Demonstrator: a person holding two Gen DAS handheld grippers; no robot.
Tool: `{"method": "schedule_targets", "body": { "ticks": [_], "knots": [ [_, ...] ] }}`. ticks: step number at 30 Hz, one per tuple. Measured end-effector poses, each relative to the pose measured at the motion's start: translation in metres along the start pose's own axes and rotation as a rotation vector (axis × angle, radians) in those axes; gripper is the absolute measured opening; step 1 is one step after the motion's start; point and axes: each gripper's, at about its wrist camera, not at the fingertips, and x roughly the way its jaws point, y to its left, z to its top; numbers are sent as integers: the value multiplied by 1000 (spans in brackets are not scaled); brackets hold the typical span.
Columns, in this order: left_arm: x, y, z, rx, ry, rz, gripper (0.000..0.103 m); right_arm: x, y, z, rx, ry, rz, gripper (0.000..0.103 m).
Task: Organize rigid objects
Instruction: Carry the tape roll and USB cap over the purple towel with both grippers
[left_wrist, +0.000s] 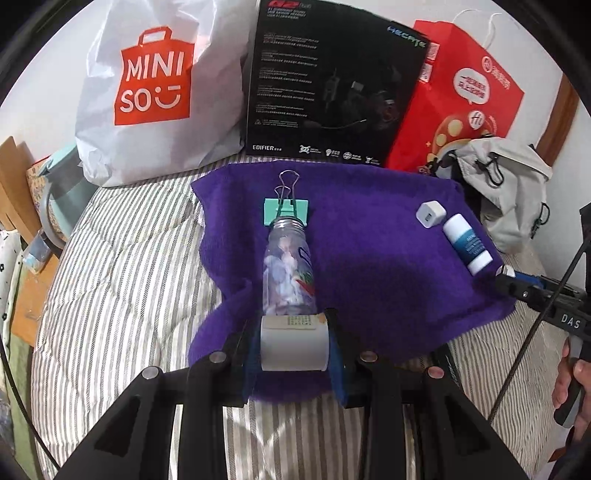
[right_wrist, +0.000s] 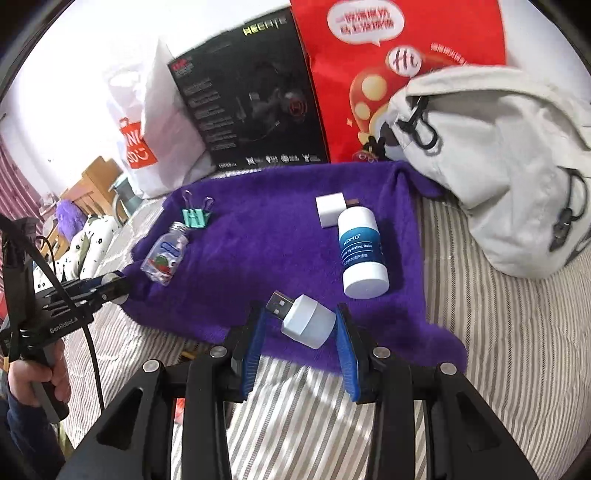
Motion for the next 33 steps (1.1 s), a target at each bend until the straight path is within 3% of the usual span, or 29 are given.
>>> {"method": "schedule_targets", "body": {
  "ticks": [12, 24, 33],
  "knots": [
    [27, -1, -4, 14, 68, 9, 31, 45, 0, 5, -46, 102, -49, 37],
    [40, -14, -1, 74, 119, 66, 31, 56, 7, 6, -148, 166, -126, 37],
    [42, -15, 2, 80, 138, 66, 31, 57, 8, 10, -184, 196, -114, 38]
  ]
}}
